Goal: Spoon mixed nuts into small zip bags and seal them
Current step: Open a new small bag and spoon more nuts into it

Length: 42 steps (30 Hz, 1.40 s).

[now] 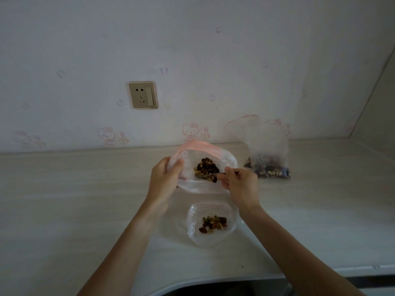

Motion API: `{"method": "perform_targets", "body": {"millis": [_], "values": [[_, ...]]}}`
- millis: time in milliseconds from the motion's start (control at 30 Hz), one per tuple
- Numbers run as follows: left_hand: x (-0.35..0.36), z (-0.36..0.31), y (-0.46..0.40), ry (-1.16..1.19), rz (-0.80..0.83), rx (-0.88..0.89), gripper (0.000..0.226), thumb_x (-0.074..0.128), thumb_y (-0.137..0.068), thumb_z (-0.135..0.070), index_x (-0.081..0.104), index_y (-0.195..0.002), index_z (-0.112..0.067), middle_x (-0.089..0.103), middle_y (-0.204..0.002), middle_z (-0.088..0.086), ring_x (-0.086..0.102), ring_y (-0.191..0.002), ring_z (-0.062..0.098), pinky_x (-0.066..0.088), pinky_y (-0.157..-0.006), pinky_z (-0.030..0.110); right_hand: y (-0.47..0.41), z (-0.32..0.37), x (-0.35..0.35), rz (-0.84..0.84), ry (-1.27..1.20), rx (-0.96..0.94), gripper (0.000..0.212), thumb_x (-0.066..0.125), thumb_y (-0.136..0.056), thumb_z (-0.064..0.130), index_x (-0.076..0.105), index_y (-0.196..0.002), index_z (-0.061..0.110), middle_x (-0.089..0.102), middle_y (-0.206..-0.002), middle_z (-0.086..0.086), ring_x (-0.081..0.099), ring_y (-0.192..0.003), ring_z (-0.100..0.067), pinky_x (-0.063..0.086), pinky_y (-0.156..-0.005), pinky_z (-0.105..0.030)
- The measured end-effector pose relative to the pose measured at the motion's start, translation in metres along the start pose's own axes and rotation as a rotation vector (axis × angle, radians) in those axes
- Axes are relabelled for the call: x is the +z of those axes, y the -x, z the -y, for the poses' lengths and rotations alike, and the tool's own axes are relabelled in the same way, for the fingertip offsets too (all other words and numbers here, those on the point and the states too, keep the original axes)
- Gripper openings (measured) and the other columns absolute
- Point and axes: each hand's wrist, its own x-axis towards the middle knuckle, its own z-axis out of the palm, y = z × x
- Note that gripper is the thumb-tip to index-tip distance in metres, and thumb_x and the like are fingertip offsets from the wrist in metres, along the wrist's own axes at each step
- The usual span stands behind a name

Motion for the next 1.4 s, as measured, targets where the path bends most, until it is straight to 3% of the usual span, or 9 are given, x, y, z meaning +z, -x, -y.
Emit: {"method": "perform_targets", "body": {"millis": [333, 500, 800, 1033, 1167, 1267, 1400], "values": [[0.004, -0.003, 0.0, 0.085, -0.005, 0.082, 0.011, 0.065, -0.101, -0.026, 0.073, -0.099, -0.019, 0.071, -0.074, -0.009, 0.067, -0.064, 0.006, 0.052, -0.054, 0.02, -0.008, -0.001, -0.001, -0.052, 0.12, -0.114, 0.028, 0.057, -0.105, 0.027, 0.067, -0.08, 0.035, 0.078, -0.088, 0.002, 0.075, -0.081, -0.01, 0.066, -0.073, -0.043], [0.002, 0.0, -0.003, 0.078, -0.053, 0.082, 0.011, 0.064, -0.101, -0.024, 0.073, -0.095, -0.02, 0.071, -0.07, -0.011, 0.067, -0.06, 0.004, 0.052, -0.052, 0.021, -0.005, -0.003, -0.005, -0.04, 0.147, -0.128, 0.024, 0.055, -0.105, 0.029, 0.075, -0.103, 0.016, 0.078, -0.091, 0.003, 0.075, -0.084, -0.008, 0.066, -0.069, -0.039], [0.006, 0.006, -0.002, 0.037, -0.048, 0.077, 0.015, 0.064, -0.101, -0.029, 0.072, -0.093, -0.019, 0.072, -0.074, -0.006, 0.068, -0.059, 0.007, 0.053, -0.053, 0.02, -0.007, -0.01, 0.001, 0.008, 0.216, -0.104, 0.029, 0.051, -0.107, 0.021, 0.077, -0.099, 0.012, 0.078, -0.09, 0.003, 0.075, -0.085, -0.011, 0.063, -0.084, -0.04], [0.006, 0.008, -0.002, 0.041, -0.069, 0.076, 0.016, 0.063, -0.102, -0.026, 0.071, -0.093, -0.017, 0.07, -0.072, -0.005, 0.067, -0.059, 0.008, 0.051, -0.051, 0.02, -0.011, -0.006, 0.005, -0.007, 0.237, -0.089, 0.026, 0.052, -0.106, 0.025, 0.077, -0.101, 0.017, 0.079, -0.088, 0.005, 0.076, -0.079, -0.01, 0.063, -0.083, -0.043], [0.005, 0.008, -0.003, 0.029, -0.081, 0.069, 0.016, 0.063, -0.102, -0.027, 0.071, -0.093, -0.017, 0.07, -0.072, -0.005, 0.067, -0.06, 0.008, 0.052, -0.052, 0.022, -0.014, -0.005, 0.005, -0.012, 0.106, 0.018, 0.024, 0.055, -0.106, 0.023, 0.076, -0.096, 0.018, 0.079, -0.084, 0.004, 0.077, -0.076, -0.014, 0.063, -0.085, -0.044], [0.006, 0.008, -0.004, 0.034, -0.095, 0.071, 0.014, 0.063, -0.101, -0.027, 0.071, -0.094, -0.018, 0.071, -0.076, -0.003, 0.068, -0.062, 0.009, 0.052, -0.052, 0.021, -0.015, -0.005, 0.003, -0.029, 0.042, 0.086, 0.025, 0.056, -0.105, 0.022, 0.077, -0.098, 0.013, 0.08, -0.084, 0.002, 0.078, -0.074, -0.013, 0.064, -0.079, -0.038], [0.004, 0.007, -0.005, 0.039, -0.109, 0.071, 0.012, 0.065, -0.1, -0.029, 0.072, -0.098, -0.02, 0.074, -0.085, 0.001, 0.071, -0.073, 0.016, 0.056, -0.059, 0.028, -0.016, 0.0, 0.0, -0.016, -0.039, 0.145, 0.023, 0.056, -0.105, 0.02, 0.077, -0.1, 0.01, 0.08, -0.085, -0.002, 0.078, -0.072, -0.011, 0.057, -0.058, -0.017]]}}
